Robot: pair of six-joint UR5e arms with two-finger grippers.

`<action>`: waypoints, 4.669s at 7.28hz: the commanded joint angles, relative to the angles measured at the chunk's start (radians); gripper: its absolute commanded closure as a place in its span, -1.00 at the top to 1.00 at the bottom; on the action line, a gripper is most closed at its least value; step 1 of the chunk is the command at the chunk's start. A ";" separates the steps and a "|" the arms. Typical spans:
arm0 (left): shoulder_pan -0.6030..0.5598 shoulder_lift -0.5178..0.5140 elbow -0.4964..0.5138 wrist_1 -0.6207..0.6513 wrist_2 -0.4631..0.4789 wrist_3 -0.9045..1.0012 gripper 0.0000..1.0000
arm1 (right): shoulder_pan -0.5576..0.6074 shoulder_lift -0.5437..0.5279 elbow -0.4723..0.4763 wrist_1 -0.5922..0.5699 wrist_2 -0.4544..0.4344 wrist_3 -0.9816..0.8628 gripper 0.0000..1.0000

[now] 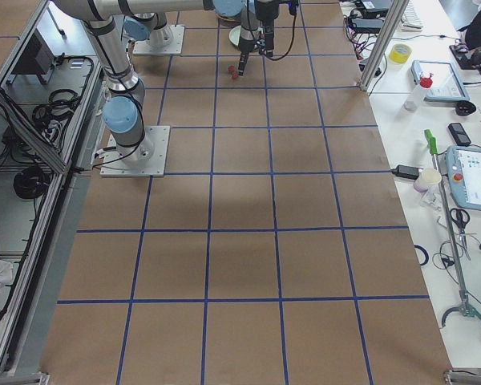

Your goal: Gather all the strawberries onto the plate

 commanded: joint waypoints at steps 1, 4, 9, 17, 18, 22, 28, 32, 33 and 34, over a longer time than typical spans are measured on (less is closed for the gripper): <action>0.007 0.012 0.013 -0.013 -0.001 -0.006 -1.00 | 0.000 0.000 0.001 0.000 0.001 0.002 1.00; 0.006 0.009 0.022 -0.057 -0.013 -0.034 0.43 | 0.000 0.000 0.001 0.000 0.001 0.002 1.00; 0.006 -0.011 -0.001 -0.094 -0.048 -0.172 1.00 | 0.000 0.000 0.001 0.000 0.001 0.002 1.00; 0.006 -0.038 -0.001 -0.091 -0.058 -0.176 -0.99 | 0.000 0.000 0.001 0.000 0.001 0.003 1.00; 0.006 -0.038 -0.001 -0.083 -0.076 -0.173 -1.00 | 0.000 0.000 0.001 0.000 0.003 0.003 1.00; 0.044 -0.014 0.141 -0.188 -0.056 -0.135 -1.00 | 0.000 0.000 0.001 0.000 0.001 0.002 1.00; 0.381 0.003 0.191 -0.365 0.169 0.205 -1.00 | 0.001 0.000 -0.001 0.000 0.001 0.000 1.00; 0.438 -0.001 0.156 -0.383 0.238 0.209 0.50 | 0.000 0.000 -0.001 0.000 0.001 0.000 1.00; 0.438 0.003 0.157 -0.383 0.237 0.193 1.00 | 0.000 0.000 0.001 0.002 0.001 0.000 1.00; 0.431 0.009 0.156 -0.384 0.237 0.193 1.00 | 0.000 0.000 0.001 0.002 0.001 0.000 1.00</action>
